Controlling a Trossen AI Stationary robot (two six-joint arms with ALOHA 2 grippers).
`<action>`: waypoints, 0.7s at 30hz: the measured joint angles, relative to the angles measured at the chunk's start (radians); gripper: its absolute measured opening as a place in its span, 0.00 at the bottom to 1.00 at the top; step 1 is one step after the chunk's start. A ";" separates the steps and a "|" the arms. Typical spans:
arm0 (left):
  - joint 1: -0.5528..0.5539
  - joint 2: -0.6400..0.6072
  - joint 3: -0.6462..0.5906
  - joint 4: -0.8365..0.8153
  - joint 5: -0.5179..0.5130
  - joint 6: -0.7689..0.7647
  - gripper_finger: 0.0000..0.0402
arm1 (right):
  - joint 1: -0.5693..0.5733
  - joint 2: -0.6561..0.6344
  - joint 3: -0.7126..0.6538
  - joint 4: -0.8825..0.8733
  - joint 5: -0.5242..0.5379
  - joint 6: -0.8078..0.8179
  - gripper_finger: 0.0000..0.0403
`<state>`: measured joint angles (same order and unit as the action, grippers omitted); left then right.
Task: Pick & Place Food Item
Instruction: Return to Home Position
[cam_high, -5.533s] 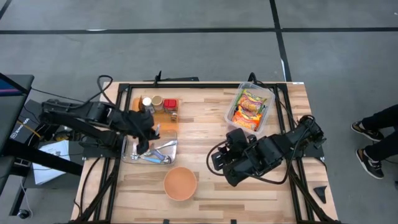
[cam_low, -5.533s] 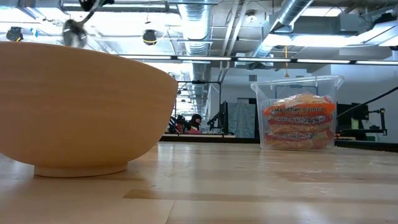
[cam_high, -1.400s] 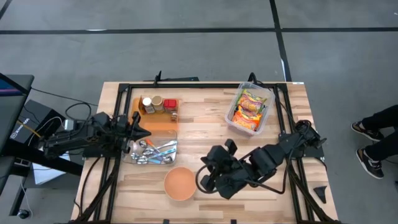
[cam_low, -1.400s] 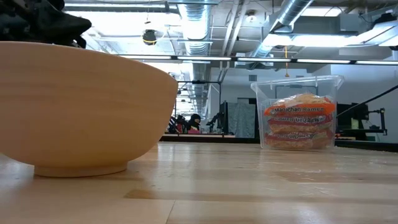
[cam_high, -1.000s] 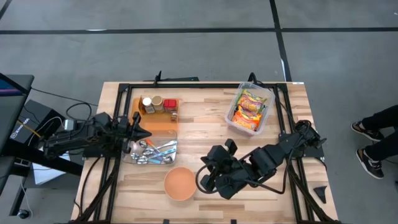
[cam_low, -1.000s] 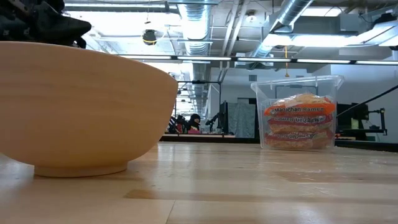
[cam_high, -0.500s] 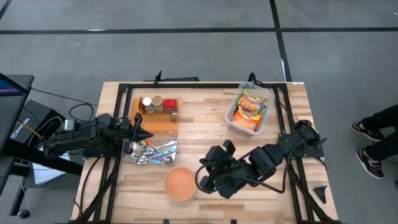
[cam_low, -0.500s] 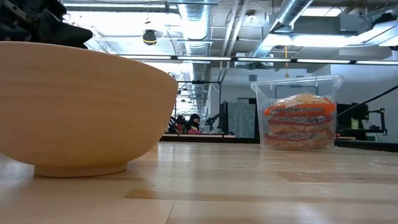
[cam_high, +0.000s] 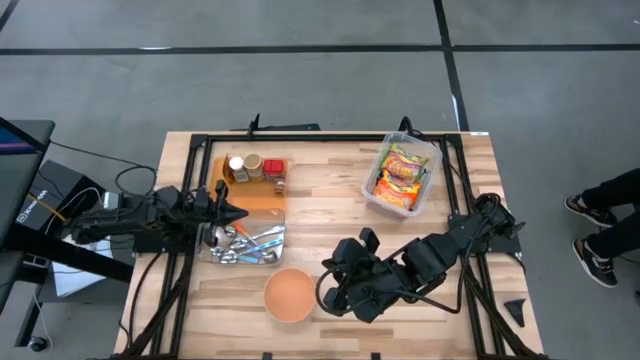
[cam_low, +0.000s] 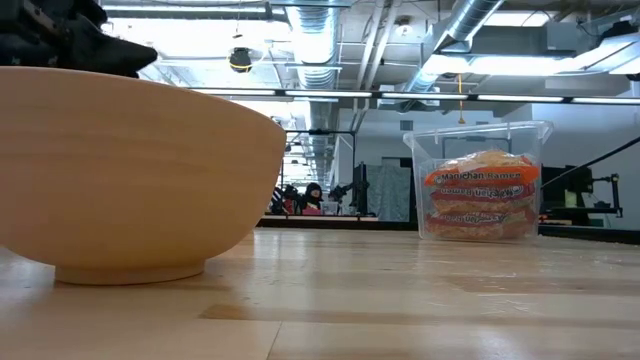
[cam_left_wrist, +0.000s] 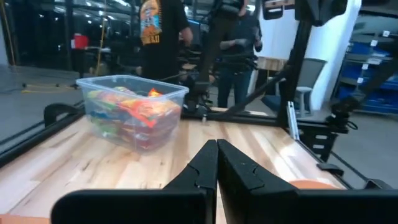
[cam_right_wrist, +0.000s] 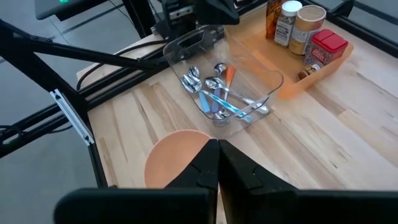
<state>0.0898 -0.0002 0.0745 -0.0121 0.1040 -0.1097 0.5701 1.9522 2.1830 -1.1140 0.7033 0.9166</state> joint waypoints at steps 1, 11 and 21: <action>-0.018 0.000 -0.019 0.027 -0.019 0.001 0.00 | 0.000 0.000 0.000 0.000 -0.001 0.000 0.00; -0.102 0.000 -0.067 0.109 -0.131 0.069 0.00 | 0.000 0.000 0.000 0.000 -0.100 -0.034 0.00; -0.102 0.075 -0.067 0.043 -0.129 -0.052 0.00 | -0.074 0.000 0.000 0.177 -0.206 -0.338 0.00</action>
<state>-0.0124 0.0751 0.0071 0.0311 -0.0247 -0.1616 0.4961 1.9522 2.1826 -0.9373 0.4975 0.5786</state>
